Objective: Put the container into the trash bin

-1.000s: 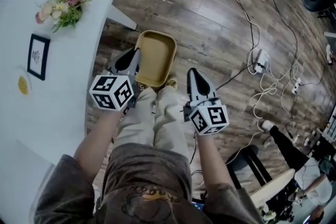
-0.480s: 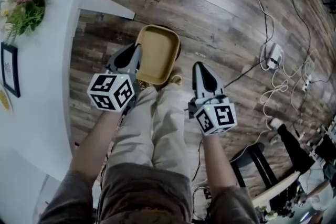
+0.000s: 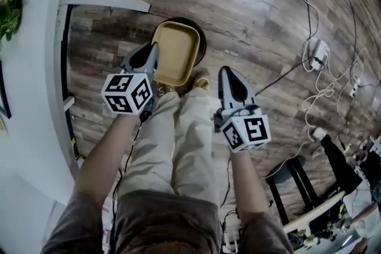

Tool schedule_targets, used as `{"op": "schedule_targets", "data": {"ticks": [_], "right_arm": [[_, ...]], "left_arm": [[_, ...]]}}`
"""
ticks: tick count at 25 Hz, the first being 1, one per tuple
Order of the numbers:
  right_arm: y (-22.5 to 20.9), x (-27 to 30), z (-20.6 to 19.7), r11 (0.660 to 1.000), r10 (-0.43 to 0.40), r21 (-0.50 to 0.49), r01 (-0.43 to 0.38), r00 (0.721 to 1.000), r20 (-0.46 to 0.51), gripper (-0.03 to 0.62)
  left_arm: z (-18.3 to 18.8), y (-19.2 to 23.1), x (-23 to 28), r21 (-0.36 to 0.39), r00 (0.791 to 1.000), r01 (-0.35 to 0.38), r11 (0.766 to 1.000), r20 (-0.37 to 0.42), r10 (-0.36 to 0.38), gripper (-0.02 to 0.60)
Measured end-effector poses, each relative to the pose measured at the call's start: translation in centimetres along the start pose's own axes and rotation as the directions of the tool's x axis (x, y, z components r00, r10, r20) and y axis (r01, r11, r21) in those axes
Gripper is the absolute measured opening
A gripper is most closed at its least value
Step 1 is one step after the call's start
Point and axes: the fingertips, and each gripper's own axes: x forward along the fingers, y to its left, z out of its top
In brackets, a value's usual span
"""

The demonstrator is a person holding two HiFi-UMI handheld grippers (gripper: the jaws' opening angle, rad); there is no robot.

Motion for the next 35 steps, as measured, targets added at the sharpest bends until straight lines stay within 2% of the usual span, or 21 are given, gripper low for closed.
{"op": "schedule_targets", "data": {"ticks": [10, 22, 27, 35], "right_arm": [[-0.9, -0.3, -2.0, 1.0, -0.009, 0.009, 0.009, 1.0, -0.009, 0.0], [-3.0, -1.2, -2.8, 0.997, -0.061, 0.038, 0.062, 0.998, -0.017, 0.0], [-4.3, -1.1, -3.6, 0.994, -0.088, 0.063, 0.089, 0.996, -0.02, 0.0], [-6.0, -0.7, -4.5, 0.99, -0.107, 0.088, 0.11, 0.993, -0.038, 0.0]], "left_arm": [[-7.8, 4.4, 6.0, -0.032, 0.989, -0.077, 0.997, -0.129, 0.072, 0.025], [-14.9, 7.8, 13.5, 0.022, 0.954, -0.153, 0.988, -0.259, 0.154, 0.025], [-16.9, 8.5, 15.9, 0.058, 0.938, -0.158, 0.986, -0.302, 0.168, 0.025], [-18.8, 9.1, 18.2, 0.048, 0.914, -0.192, 0.98, -0.355, 0.197, 0.032]]}}
